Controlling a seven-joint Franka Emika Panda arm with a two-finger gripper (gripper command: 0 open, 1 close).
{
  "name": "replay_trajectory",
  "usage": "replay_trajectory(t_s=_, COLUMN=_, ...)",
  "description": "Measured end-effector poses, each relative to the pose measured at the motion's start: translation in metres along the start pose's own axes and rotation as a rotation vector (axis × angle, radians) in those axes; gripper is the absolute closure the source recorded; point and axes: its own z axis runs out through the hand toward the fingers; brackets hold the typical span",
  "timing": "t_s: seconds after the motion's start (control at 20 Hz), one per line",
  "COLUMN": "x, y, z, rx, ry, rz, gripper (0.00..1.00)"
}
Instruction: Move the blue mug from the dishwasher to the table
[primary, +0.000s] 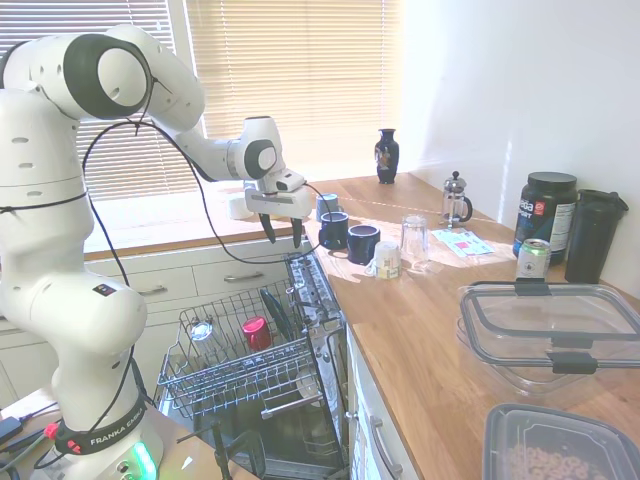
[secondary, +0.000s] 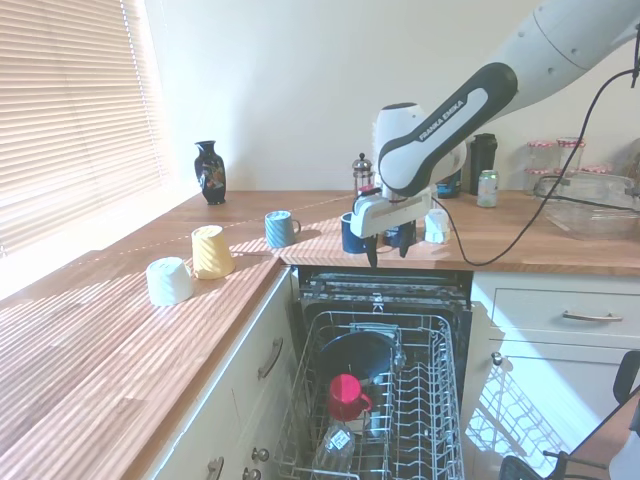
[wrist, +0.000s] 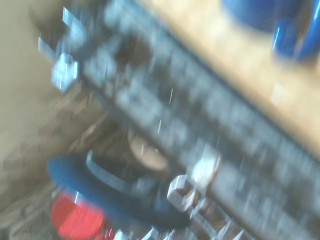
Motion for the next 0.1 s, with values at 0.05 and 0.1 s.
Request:
replay_trajectory(t_s=0.05, x=-0.015, y=0.009, z=0.008, rx=-0.002, ry=-0.005, rz=0.004, gripper=0.00)
replay_trajectory(t_s=0.1, x=-0.030, y=0.020, z=0.016, rx=-0.006, ry=-0.011, rz=0.004, gripper=0.00)
